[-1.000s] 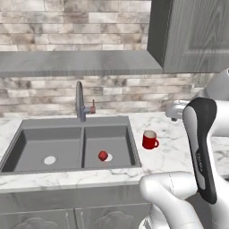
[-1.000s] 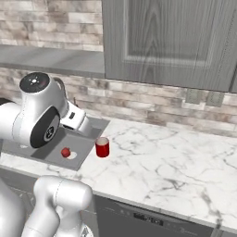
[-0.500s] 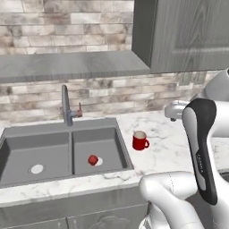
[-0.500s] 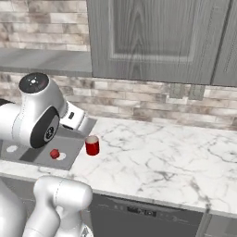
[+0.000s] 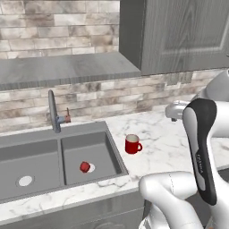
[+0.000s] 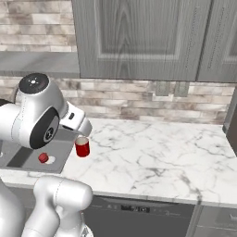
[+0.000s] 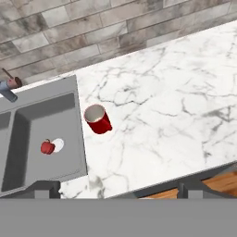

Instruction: Clear the mugs and bowl far away from the sink.

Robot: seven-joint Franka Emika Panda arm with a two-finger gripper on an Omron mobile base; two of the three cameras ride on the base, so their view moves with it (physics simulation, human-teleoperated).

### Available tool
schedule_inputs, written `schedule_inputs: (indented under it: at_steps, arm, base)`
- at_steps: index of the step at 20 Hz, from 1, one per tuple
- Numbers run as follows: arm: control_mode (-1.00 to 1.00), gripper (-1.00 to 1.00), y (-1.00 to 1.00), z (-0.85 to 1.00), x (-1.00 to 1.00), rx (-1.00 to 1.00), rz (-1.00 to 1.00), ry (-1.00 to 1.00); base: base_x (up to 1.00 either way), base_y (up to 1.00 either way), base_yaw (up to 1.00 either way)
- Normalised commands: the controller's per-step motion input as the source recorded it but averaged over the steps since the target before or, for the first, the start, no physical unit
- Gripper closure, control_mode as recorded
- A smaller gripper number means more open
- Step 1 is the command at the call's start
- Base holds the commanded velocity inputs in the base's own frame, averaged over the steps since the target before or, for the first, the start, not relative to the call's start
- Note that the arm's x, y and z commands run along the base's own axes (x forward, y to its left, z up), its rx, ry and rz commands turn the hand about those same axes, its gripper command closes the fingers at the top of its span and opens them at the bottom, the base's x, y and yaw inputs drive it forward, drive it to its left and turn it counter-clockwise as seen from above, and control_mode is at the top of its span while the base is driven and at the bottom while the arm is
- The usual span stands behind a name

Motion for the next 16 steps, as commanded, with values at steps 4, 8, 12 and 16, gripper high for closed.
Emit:
schedule_inputs:
  at_steps: [4,8,12,16]
  arm:
    - [1.00,-1.00,0.00,0.00,0.00,0.00,0.00,0.00]
    - [-1.00,-1.00,0.02,-0.24,0.00,-0.02,0.00,0.00]
    - [-1.00,-1.00,0.06,-0.65,0.01,-0.14,0.00,-0.02]
    - [-1.00,-1.00,0.00,-0.66,0.03,-0.11,0.01,0.00]
  base:
    - [0.22,0.00,-0.01]
    - [0.00,0.00,0.00]
    - [0.00,0.00,0.00]
    - [0.00,0.00,0.00]
